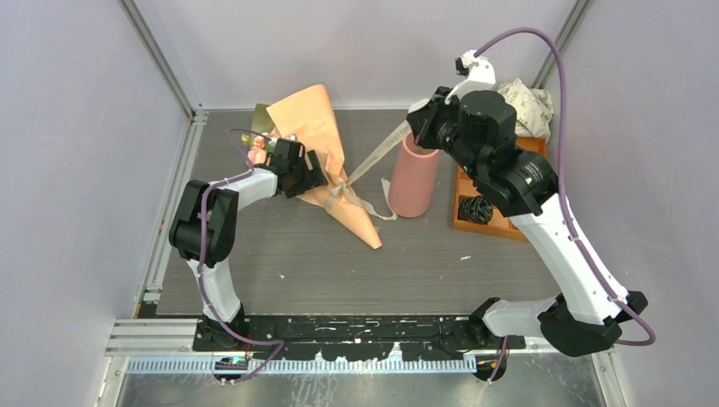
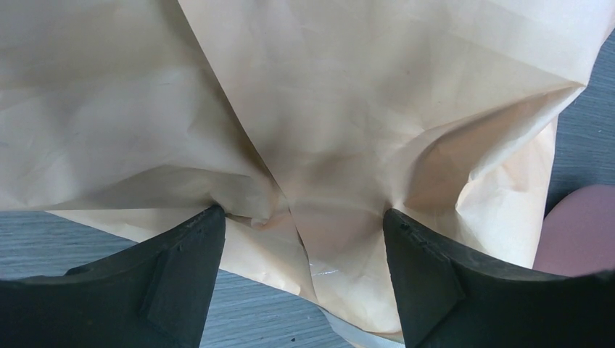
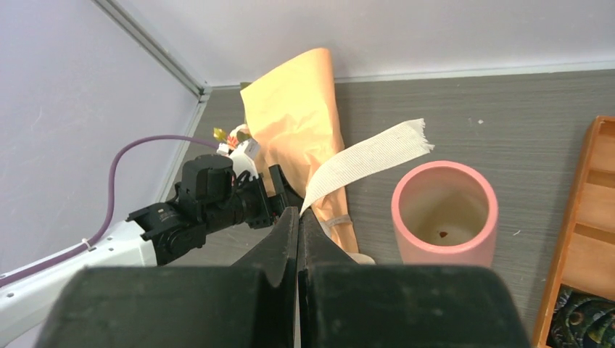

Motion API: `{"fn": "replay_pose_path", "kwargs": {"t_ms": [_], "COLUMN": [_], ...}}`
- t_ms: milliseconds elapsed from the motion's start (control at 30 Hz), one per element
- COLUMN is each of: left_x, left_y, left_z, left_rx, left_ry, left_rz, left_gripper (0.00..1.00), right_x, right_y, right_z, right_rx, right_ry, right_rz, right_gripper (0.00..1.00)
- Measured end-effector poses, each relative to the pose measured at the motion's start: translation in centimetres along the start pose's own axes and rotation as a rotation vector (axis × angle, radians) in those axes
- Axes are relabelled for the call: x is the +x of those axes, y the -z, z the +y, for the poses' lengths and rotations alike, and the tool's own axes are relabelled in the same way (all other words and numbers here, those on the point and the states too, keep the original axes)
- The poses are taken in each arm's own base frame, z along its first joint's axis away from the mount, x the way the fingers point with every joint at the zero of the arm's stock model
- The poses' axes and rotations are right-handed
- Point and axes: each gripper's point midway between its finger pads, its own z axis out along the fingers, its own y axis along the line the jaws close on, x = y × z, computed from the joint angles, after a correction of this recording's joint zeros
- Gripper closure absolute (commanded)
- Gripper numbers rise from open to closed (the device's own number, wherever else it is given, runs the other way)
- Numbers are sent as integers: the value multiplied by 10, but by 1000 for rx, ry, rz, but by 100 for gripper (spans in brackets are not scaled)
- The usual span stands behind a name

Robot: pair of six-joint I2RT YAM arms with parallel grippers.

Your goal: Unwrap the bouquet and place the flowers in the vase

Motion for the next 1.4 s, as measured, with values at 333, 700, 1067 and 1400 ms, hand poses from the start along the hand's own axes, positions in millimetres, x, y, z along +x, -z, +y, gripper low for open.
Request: {"fn": "replay_pose_path", "kwargs": {"t_ms": [333,700,1067,1400], "left_x": [0,-2,-2,21], "left_y": [-1,-2,-2,22], "left_z": [1,0,0,-16], "left_rx": [-1,8,13,160], "left_ry": [-1,-1,-2,-38], "left_rz": [-8,-23,-26,63], "left_gripper": [20,20,20,18], "right_x": [-16,-45,-64,-41], "right_y": [18,58,81,56], "right_z": [-11,-19,-20,-17], "right_rx": [34,37,18,22], "right_ry": [9,5,-19,-8], "right_rz": [-65,-171,-242,-163], "right_gripper": [99,99,88,32]}}
